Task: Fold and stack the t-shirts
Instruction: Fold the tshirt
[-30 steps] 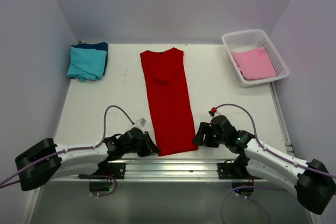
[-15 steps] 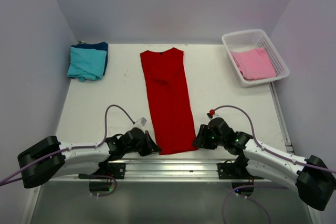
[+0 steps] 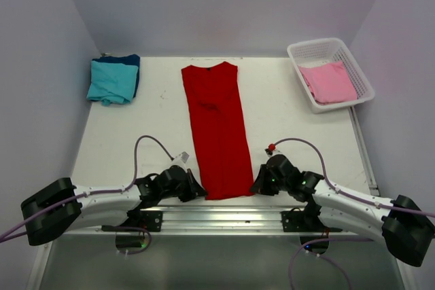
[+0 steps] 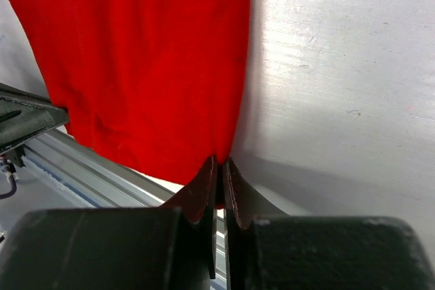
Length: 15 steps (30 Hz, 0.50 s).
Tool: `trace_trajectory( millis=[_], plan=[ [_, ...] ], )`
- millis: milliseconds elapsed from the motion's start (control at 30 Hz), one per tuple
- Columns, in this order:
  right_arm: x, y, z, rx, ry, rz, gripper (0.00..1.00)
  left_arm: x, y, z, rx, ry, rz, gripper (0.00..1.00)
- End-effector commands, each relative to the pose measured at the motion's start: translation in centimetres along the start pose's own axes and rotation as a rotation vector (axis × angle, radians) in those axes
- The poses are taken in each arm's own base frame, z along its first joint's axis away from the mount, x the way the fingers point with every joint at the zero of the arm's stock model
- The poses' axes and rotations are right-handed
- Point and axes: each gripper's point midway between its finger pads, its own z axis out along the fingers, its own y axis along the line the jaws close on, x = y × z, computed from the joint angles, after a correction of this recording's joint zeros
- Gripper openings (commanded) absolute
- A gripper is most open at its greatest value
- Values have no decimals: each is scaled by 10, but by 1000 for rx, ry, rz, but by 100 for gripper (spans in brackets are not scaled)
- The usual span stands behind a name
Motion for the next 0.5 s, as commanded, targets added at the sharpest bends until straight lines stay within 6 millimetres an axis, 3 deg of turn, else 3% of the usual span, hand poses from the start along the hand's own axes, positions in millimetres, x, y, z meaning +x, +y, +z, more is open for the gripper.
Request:
trace_trajectory(
  millis=[0,267,433,467],
  plan=[
    [-2,2,0,-2,-18,7,1,-4,7,-1,-12,-30,47,0],
    [-4,23,-8,-77,-36,-33,0,9,1,-7,27,3,92,0],
    [-7,38,-15,-122,-51,-72,0,3,-31,-23,79,-28,128,0],
    [-8,42,-16,-130,-55,-79,0,1,-25,-26,43,-36,135,0]
  ],
)
